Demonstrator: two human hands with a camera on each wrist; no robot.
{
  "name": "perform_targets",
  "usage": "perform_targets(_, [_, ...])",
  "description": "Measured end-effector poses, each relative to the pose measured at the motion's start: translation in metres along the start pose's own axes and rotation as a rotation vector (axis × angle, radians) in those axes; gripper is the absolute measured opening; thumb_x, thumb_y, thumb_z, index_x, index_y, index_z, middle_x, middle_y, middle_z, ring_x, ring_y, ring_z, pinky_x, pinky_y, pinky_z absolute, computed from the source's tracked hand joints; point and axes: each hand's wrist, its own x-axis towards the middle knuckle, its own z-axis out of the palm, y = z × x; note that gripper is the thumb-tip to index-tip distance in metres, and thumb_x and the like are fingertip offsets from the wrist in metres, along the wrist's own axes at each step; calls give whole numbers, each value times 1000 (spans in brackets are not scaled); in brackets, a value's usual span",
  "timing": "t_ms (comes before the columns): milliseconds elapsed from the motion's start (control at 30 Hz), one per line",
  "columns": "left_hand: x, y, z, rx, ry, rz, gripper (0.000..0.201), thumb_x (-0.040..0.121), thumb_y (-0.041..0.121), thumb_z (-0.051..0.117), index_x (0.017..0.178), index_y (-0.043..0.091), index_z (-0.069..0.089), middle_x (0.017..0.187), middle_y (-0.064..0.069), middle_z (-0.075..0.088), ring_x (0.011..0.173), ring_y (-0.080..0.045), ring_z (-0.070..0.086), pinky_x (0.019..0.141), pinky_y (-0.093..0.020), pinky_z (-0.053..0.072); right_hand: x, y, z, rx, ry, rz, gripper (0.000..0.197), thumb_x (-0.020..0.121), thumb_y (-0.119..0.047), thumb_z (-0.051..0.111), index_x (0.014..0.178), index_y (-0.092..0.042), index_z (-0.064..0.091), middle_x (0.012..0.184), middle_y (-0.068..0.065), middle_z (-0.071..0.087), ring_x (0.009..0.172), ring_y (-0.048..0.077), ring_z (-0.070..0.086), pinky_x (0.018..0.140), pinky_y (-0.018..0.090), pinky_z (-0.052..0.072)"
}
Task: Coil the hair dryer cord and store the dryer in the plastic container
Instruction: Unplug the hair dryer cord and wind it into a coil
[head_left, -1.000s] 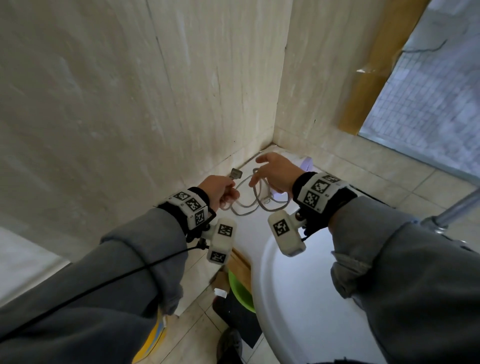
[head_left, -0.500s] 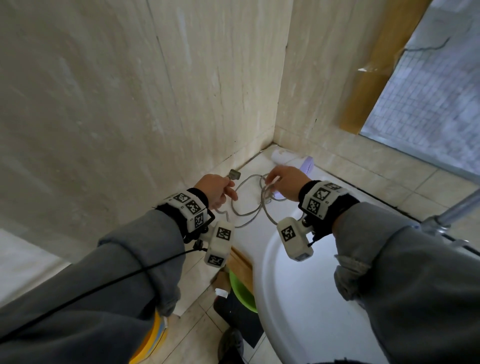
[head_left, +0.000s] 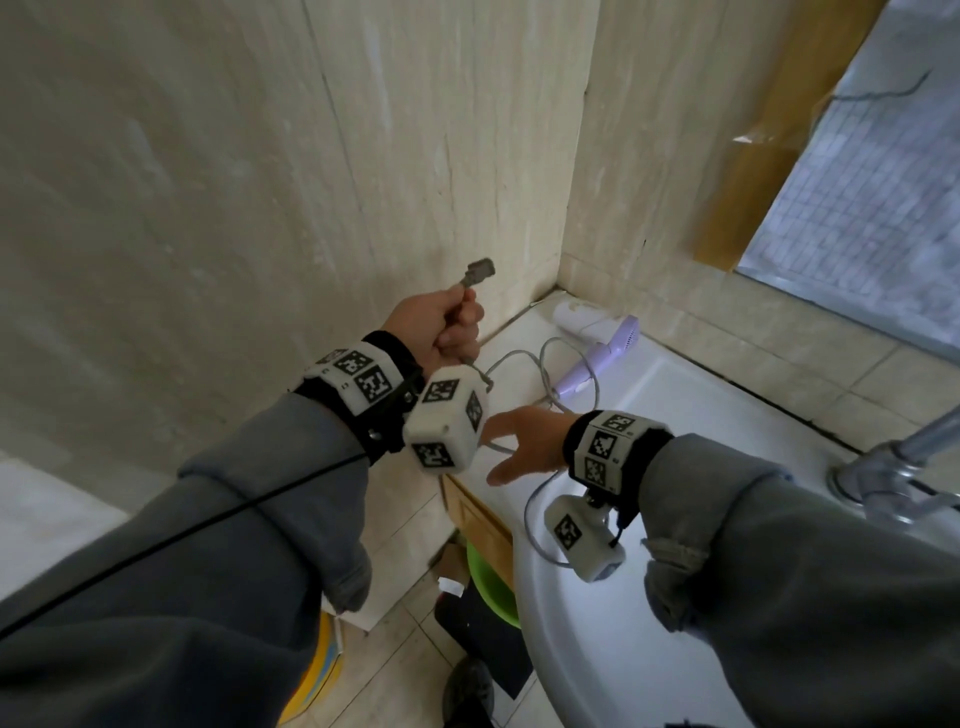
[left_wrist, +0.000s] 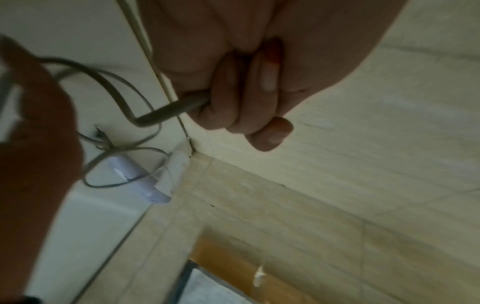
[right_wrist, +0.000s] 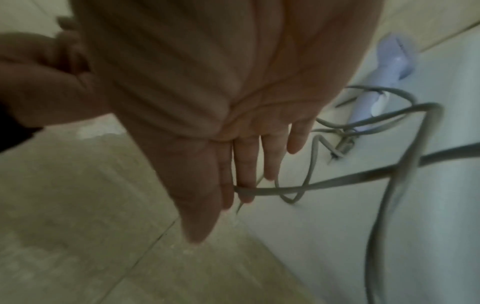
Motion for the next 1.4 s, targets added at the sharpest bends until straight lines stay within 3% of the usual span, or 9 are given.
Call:
perform_targets(100, [-6,18,2,0,-77,38,31,99,20,29,73,14,45,39,5,44,23,-4,25,30,-15,19,3,7,1,92,60,-46,19,87,-12,61,104,-19,66,116,0,64,108,13,57,106,28,39])
perform_targets(167, [-9,25,-2,110,-95,70,29,98,21,30,75,15,46,38,5,44,24,-4,24,31,-16,17,4,21,-7,317,149,38,20,88,-5,55,87,-22,64,93,0,64,80,12,61,81,30,54])
perform_targets(267, [-14,22,-10,424,-66,92,28,97,18,32,75,13,48,35,3,44,24,-4,25,32,-14,16,-1,40,-27,658,201,194,32,89,2,45,97,-21,66,71,3,51,49,12,46,44,19,38])
perform_targets(433, [-13,-11,-20,1162,-40,57,27,94,14,42,68,13,52,49,-2,55,45,-15,42,47,-19,36,-6,33,-60,1218,332,242,33,91,8,32,86,-8,60,66,4,44,38,10,42,35,15,38])
perform_targets(600, [-4,-34,-15,971,-12,85,22,96,13,34,77,13,45,51,4,68,46,-13,44,46,-19,34,-6,9,-64,1582,563,75,32,88,20,28,85,-9,42,81,14,56,60,18,52,42,20,38])
perform_targets(767, [1,-44,2,755,19,124,20,96,7,34,81,14,46,75,-5,67,59,-11,60,46,-14,41,-6,-4,-53,1487,611,-89,32,91,14,39,117,-4,42,89,12,61,76,20,66,62,25,57])
perform_targets(1033, [11,-53,13,481,88,192,16,97,18,39,93,12,54,93,-4,59,81,-12,54,75,-25,44,-9,-15,-42,1094,697,-36,18,88,-12,60,102,-19,68,87,1,70,79,14,64,78,34,51])
perform_targets(1233, [16,-45,0,492,107,143,29,97,25,37,100,2,54,84,-9,60,66,-15,53,59,-25,41,-17,-18,-37,967,549,-128,35,90,1,51,114,-18,68,89,-6,68,83,9,62,81,25,49])
perform_targets(1400, [8,-37,-2,308,-43,2,31,98,25,29,71,17,42,41,9,42,36,-6,34,50,-22,32,-16,0,-61,934,686,-74,40,83,10,50,108,-18,65,108,-1,59,84,5,53,74,16,42])
